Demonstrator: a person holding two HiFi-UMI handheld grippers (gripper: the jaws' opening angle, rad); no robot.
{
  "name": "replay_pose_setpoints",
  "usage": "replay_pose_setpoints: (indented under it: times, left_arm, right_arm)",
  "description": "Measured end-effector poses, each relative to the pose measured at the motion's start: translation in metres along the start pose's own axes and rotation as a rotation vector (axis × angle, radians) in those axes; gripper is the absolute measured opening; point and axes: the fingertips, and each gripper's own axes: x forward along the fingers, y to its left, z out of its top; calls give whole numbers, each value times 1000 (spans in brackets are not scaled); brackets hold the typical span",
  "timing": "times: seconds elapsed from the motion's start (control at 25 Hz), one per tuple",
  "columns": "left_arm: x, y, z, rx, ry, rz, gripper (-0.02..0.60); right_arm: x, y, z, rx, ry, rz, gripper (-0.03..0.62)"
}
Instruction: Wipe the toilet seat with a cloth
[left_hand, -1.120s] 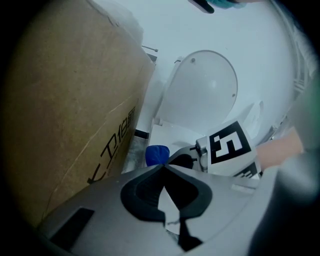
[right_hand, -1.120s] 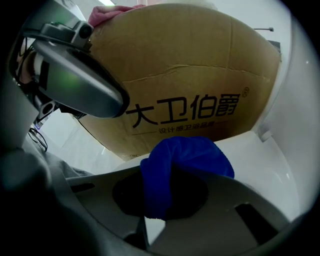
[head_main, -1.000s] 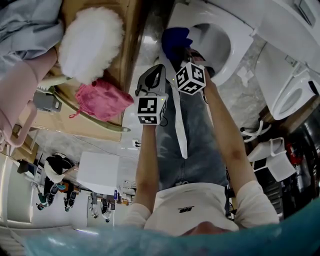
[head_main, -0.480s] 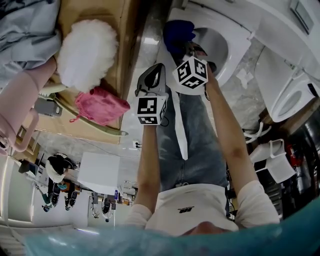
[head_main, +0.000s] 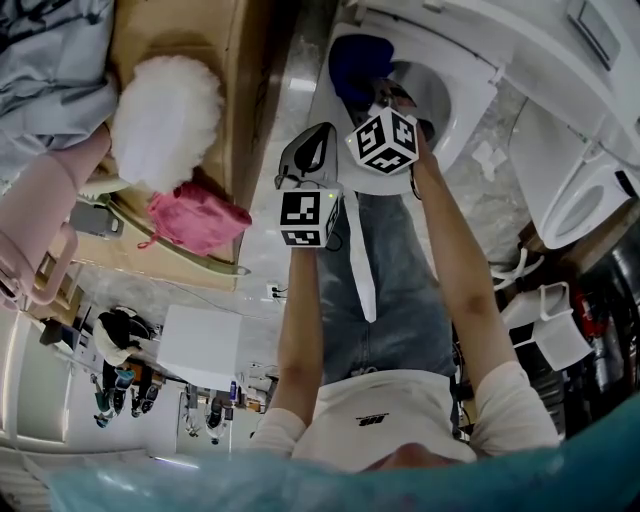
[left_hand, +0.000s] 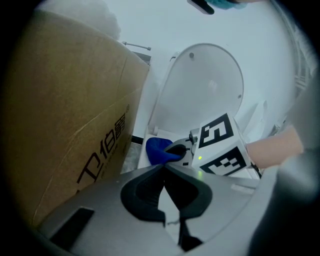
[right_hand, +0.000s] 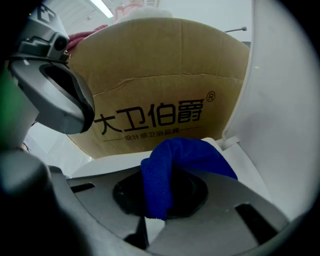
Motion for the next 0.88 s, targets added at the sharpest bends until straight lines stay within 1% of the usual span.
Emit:
replay_pose_setpoints:
  times: [0.16,0.32,0.44,0.88]
  left_arm:
    - [6,-3,7,15,-4,3,9]
    - [13,-8,14,64,0,5,9]
    - [17,-12,19,77,-4,2,9]
    - [30,-41,28,119,-9,-49,9]
  right_arm:
    - [-3,-12,-3,11,-3,-20,20]
    - [-9,-28,-9,25,5,-56,20]
    - [-13,-39,-13,34,11,-78,20]
    - [-35,-78,-41,92,40,-195,20]
